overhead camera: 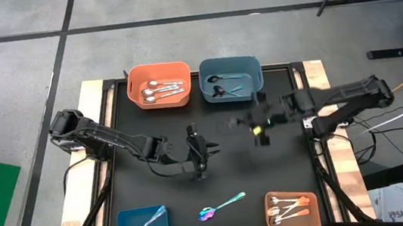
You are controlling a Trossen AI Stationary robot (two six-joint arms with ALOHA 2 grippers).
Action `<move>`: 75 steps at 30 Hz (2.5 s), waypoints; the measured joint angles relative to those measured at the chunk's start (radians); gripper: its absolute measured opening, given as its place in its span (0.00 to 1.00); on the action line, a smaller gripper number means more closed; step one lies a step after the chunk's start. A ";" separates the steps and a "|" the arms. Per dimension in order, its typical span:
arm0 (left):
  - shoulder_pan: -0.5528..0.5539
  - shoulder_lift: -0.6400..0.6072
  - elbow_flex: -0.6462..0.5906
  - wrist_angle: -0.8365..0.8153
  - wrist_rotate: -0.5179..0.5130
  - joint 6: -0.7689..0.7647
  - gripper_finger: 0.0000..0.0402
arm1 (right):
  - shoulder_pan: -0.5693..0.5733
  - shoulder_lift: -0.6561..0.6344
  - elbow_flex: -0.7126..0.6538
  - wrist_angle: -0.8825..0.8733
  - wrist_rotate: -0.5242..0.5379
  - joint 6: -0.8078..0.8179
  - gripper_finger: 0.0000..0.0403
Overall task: Sort silverware by color (type)
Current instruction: Put the blue spoon into the top blue bin
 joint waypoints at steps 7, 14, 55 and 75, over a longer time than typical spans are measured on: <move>-0.005 0.000 0.000 -0.016 0.000 -0.012 0.21 | -0.266 -0.001 0.070 0.029 -0.103 -0.313 0.00; -0.004 0.000 0.000 -0.013 0.000 -0.013 0.21 | -0.533 0.043 0.070 0.145 -0.286 -0.560 0.00; -0.003 0.000 0.000 -0.038 -0.001 -0.013 0.21 | -0.829 0.601 0.070 0.331 -0.506 -0.695 0.00; -0.003 0.000 0.000 -0.038 -0.001 -0.013 0.21 | -0.828 0.601 0.070 0.332 -0.496 -0.694 0.00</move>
